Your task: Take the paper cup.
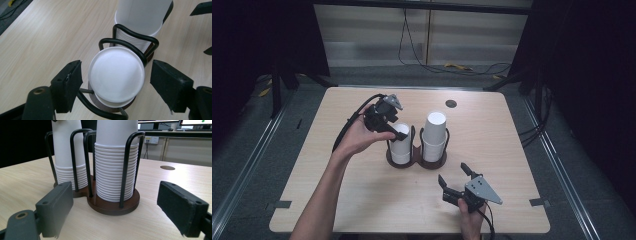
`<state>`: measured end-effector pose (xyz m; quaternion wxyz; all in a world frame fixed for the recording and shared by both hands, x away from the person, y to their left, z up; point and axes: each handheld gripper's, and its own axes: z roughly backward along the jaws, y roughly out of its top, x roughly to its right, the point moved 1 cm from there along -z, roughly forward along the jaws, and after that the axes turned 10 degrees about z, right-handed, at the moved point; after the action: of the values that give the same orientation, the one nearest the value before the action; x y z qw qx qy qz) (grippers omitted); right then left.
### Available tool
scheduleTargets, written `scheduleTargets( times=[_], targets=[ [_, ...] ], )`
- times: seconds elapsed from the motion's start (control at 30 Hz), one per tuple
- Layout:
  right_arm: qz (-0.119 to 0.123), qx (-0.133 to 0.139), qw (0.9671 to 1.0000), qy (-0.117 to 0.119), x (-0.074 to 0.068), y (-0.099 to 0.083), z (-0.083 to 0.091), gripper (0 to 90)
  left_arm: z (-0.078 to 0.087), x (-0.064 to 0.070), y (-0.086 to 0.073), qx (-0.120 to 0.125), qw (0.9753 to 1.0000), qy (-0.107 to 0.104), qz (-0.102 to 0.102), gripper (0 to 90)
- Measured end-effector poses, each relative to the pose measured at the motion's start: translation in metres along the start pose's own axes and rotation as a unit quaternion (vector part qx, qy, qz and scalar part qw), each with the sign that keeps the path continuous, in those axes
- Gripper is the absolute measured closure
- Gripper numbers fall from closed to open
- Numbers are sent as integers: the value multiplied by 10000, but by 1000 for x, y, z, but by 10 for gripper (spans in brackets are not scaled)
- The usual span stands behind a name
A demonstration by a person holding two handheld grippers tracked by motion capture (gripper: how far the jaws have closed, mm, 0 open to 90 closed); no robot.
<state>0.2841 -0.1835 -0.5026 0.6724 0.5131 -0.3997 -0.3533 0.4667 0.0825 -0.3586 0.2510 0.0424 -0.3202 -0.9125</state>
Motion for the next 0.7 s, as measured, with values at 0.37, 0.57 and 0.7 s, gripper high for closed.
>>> scheduleTargets(
  times=[0.37,0.57,0.7],
  targets=[
    [3,3,10000,-24,0,0,0,133,-13,0,2,-311,9995,21,50,281],
    [13,14,10000,-23,0,0,0,133,-19,-1,2,-472,9989,6,40,307],
    [13,8,10000,-24,0,0,0,133,-24,-2,2,-568,9984,-30,58,294]
  ],
)
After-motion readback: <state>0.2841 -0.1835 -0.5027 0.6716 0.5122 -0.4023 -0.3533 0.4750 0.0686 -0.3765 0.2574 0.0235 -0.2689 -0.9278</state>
